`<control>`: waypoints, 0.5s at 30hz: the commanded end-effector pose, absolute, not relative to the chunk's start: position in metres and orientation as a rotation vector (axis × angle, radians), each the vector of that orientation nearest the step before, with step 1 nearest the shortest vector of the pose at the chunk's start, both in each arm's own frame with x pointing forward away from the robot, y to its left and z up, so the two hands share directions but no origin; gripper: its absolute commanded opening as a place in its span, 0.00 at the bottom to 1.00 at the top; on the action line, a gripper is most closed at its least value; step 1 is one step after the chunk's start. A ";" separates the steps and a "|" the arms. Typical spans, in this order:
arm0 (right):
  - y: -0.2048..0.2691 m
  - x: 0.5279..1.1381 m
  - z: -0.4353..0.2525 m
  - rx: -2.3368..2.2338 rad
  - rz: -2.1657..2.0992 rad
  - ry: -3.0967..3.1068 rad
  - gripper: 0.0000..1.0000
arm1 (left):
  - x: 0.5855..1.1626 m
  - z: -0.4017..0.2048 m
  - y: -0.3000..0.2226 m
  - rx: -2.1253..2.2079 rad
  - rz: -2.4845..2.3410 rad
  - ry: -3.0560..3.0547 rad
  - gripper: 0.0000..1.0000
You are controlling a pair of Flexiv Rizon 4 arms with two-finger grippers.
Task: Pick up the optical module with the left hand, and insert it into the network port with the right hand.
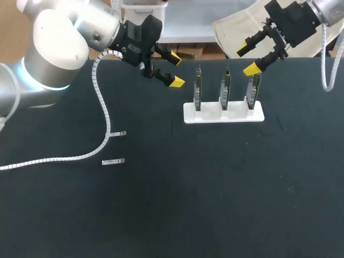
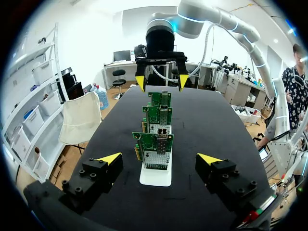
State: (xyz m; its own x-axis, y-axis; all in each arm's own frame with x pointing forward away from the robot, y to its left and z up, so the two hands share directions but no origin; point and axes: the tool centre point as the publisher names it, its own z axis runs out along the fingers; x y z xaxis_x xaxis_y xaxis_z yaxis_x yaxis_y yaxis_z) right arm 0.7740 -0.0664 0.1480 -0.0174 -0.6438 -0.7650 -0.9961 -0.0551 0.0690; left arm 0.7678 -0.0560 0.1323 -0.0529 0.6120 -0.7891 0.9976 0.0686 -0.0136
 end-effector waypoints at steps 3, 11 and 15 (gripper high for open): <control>-0.066 0.773 0.148 -1.745 0.883 1.707 1.00 | 0.759 0.144 -0.046 1.658 -0.713 1.724 1.00; -0.066 0.773 0.148 -1.745 0.883 1.707 1.00 | 0.711 0.145 0.011 1.727 -0.538 1.806 1.00; -0.066 0.773 0.148 -1.745 0.883 1.707 1.00 | 0.684 0.140 0.034 1.817 -0.469 1.868 1.00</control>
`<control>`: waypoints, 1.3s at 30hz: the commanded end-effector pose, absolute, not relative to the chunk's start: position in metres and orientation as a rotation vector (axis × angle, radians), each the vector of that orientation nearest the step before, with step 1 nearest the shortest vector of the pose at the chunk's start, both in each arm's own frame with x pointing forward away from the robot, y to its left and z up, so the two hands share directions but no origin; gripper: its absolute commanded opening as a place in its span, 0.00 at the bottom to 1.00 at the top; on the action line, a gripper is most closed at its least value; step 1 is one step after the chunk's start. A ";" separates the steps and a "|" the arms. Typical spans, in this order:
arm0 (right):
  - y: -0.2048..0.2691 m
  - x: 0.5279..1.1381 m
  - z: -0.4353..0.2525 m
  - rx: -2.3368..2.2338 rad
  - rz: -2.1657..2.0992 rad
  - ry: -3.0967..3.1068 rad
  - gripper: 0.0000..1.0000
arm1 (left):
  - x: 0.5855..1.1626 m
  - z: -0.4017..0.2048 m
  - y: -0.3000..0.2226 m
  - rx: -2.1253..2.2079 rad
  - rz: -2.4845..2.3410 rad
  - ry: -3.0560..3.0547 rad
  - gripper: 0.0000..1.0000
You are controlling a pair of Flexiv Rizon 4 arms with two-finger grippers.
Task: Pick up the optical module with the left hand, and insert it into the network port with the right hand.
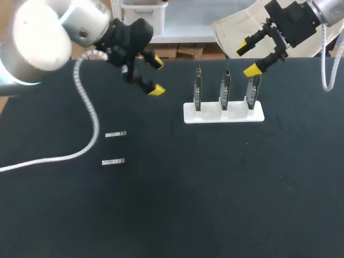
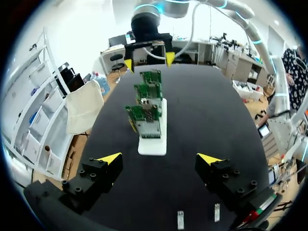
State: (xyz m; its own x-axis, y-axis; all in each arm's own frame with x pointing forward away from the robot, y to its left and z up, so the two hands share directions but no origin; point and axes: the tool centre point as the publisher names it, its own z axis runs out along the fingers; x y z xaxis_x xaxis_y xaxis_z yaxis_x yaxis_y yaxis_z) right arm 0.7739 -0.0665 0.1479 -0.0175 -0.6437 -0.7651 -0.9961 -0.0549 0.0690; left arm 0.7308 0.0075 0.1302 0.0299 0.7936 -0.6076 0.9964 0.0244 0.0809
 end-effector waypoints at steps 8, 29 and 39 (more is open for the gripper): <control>-0.066 0.773 0.148 -1.745 0.883 1.707 1.00 | 0.633 0.129 0.084 1.790 -0.440 2.053 1.00; -0.066 0.773 0.148 -1.745 0.883 1.707 1.00 | 0.620 0.119 0.100 1.702 -0.437 2.133 1.00; -0.066 0.773 0.148 -1.745 0.883 1.707 1.00 | 0.624 0.110 0.091 1.767 -0.361 2.164 1.00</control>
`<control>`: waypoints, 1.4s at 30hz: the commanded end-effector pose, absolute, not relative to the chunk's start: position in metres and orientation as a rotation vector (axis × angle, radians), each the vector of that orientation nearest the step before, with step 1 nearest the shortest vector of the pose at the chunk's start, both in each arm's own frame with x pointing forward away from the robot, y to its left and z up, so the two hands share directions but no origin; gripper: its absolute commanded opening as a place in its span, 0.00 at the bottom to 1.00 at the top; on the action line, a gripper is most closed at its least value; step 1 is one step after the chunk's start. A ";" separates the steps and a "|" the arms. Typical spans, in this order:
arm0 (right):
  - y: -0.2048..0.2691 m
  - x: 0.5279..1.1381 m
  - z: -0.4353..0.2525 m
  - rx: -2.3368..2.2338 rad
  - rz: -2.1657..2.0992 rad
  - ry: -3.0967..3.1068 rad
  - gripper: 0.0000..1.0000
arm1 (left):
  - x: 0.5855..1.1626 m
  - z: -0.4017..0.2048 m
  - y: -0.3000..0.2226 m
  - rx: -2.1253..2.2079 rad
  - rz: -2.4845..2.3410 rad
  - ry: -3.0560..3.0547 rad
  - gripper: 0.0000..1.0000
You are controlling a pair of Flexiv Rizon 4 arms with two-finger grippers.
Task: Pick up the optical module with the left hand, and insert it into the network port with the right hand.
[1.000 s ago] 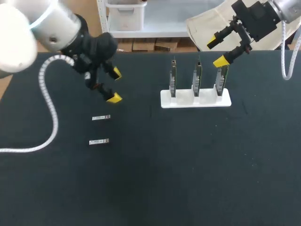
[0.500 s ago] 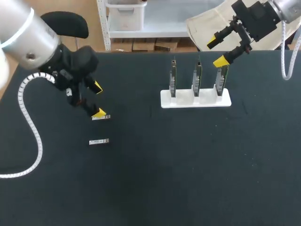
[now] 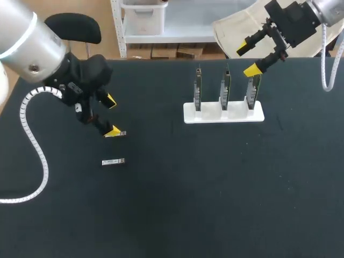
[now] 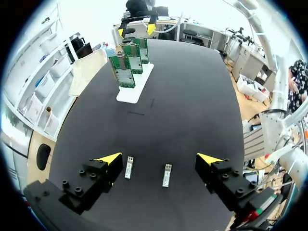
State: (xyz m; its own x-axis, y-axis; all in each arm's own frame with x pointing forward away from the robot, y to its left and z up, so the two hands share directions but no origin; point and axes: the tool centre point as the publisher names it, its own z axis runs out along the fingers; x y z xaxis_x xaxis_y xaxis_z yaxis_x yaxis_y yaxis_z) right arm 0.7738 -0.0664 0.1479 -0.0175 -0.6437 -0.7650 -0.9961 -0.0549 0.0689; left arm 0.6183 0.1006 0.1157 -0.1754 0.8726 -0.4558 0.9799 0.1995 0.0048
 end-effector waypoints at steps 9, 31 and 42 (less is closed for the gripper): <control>-0.066 0.773 0.148 -1.745 0.883 1.707 1.00 | 0.611 0.078 0.122 1.877 -0.099 2.260 1.00; -0.066 0.773 0.148 -1.745 0.883 1.707 1.00 | 0.642 0.024 0.147 1.918 -0.115 2.365 1.00; -0.066 0.773 0.148 -1.745 0.883 1.707 1.00 | 0.658 0.018 0.146 1.960 -0.109 2.308 1.00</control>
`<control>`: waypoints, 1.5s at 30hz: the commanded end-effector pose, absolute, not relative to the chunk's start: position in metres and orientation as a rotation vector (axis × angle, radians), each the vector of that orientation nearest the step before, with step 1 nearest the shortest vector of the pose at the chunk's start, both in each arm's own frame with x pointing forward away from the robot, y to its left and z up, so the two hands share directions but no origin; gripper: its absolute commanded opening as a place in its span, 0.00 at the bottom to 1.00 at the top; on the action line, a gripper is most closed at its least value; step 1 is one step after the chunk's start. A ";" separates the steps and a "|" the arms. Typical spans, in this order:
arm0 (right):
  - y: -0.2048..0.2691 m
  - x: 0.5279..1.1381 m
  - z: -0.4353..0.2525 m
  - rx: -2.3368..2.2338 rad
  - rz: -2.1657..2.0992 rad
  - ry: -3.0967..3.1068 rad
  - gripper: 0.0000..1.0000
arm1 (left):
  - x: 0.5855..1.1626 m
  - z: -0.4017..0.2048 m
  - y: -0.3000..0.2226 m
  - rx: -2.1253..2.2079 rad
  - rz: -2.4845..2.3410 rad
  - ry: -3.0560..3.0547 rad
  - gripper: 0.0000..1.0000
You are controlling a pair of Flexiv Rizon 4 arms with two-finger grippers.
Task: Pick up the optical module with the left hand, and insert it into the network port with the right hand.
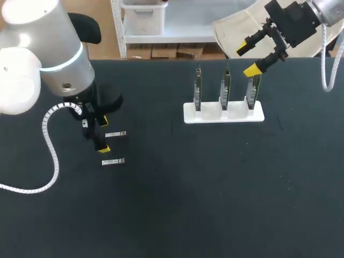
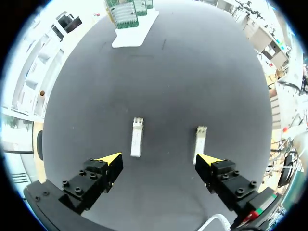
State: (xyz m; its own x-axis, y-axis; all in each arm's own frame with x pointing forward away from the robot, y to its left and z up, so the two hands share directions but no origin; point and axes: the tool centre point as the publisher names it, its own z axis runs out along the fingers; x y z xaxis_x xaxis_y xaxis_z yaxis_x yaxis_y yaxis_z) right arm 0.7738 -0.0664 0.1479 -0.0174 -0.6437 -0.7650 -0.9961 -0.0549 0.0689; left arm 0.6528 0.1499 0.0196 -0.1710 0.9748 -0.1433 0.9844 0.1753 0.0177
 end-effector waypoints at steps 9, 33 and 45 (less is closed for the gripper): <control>-0.066 0.773 0.148 -1.745 0.883 1.707 1.00 | 0.672 0.006 0.148 1.933 -0.173 2.336 1.00; -0.066 0.773 0.148 -1.745 0.883 1.707 1.00 | 0.682 -0.006 0.141 1.950 -0.086 2.411 1.00; -0.066 0.773 0.148 -1.745 0.883 1.707 1.00 | 0.678 -0.017 0.143 1.975 -0.048 2.456 1.00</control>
State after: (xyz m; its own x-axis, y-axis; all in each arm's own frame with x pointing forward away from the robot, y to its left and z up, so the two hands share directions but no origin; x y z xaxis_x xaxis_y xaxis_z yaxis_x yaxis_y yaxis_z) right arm 0.7738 -0.0665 0.1480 -0.0175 -0.6437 -0.7651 -0.9961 -0.0547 0.0688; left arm 0.6744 0.1478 -0.0133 -0.2179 0.9756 -0.0256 0.9758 0.2172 -0.0253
